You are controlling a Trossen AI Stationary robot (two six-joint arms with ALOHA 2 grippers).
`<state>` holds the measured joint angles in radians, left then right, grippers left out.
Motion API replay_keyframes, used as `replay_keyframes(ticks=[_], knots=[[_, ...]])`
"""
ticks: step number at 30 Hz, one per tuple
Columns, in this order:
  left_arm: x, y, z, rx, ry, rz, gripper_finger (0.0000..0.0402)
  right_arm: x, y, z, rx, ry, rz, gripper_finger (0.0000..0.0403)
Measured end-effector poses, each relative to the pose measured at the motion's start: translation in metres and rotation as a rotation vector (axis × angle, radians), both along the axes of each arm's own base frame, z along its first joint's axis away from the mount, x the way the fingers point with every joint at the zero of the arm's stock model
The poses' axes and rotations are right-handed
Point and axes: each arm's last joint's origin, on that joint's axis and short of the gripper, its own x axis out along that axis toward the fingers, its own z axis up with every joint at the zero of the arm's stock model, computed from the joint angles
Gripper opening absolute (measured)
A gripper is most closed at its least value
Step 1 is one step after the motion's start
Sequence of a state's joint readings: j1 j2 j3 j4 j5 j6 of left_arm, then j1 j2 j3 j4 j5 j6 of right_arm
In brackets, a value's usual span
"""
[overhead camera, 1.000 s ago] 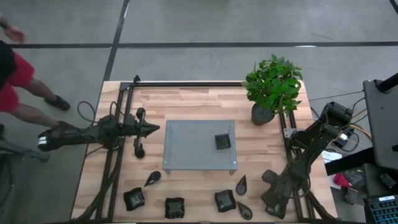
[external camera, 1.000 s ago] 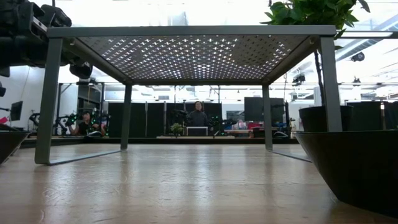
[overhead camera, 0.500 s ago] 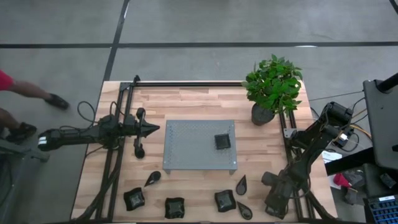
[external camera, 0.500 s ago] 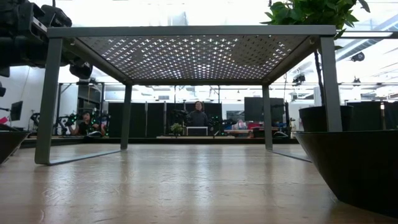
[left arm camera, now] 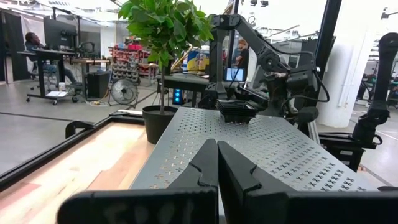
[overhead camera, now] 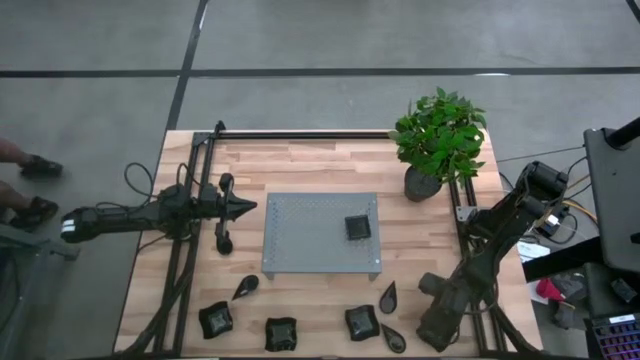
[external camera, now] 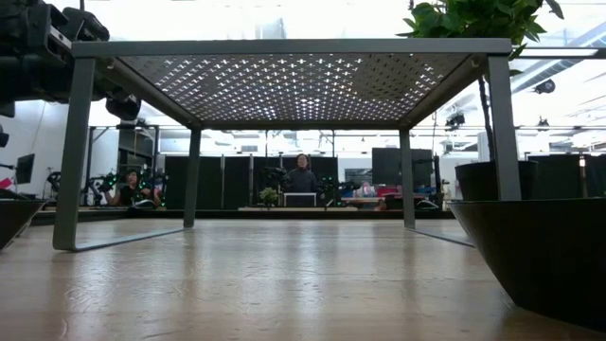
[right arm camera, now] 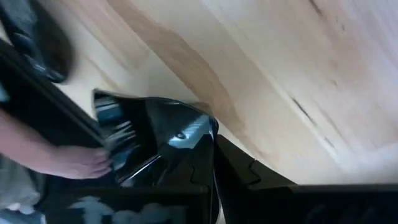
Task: Pick & Place Mini shaped plates
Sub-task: Put the black distorted plate on the shelf
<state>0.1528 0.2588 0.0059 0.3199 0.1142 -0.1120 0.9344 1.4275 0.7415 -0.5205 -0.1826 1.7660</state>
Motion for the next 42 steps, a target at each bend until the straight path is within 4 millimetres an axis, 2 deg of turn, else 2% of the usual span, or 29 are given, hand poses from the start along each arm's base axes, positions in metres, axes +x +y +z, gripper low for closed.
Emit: replay_keyframes(ticks=[5, 9, 19, 25, 29, 34, 42], knots=[[0.0, 0.0, 0.0, 0.0, 0.003, 0.0, 0.0, 0.014, -0.011, 0.018, 0.052, -0.054, -0.086, 0.0008], [0.0, 0.0, -0.001, -0.001, 0.007, 0.0, 0.0, 0.028, -0.026, 0.039, 0.063, -0.181, -0.203, 0.0008], [0.0, 0.0, -0.001, -0.001, 0.007, 0.0, 0.0, 0.076, -0.067, 0.12, 0.026, -0.591, -0.377, 0.0008], [0.0, 0.0, -0.001, -0.001, 0.007, 0.0, 0.0, 0.101, -0.085, 0.162, 0.016, -0.73, -0.434, 0.0008], [0.0, 0.0, -0.001, -0.001, 0.007, 0.0, 0.0, 0.118, -0.103, 0.182, -0.001, -0.792, -0.485, 0.0008], [0.0, 0.0, -0.001, -0.002, 0.008, 0.0, 0.0, 0.139, -0.121, 0.19, -0.009, -0.791, -0.54, 0.0008], [0.0, 0.0, -0.001, -0.002, 0.008, 0.0, 0.0, 0.176, -0.143, 0.175, 0.059, -0.684, -0.543, 0.0008]])
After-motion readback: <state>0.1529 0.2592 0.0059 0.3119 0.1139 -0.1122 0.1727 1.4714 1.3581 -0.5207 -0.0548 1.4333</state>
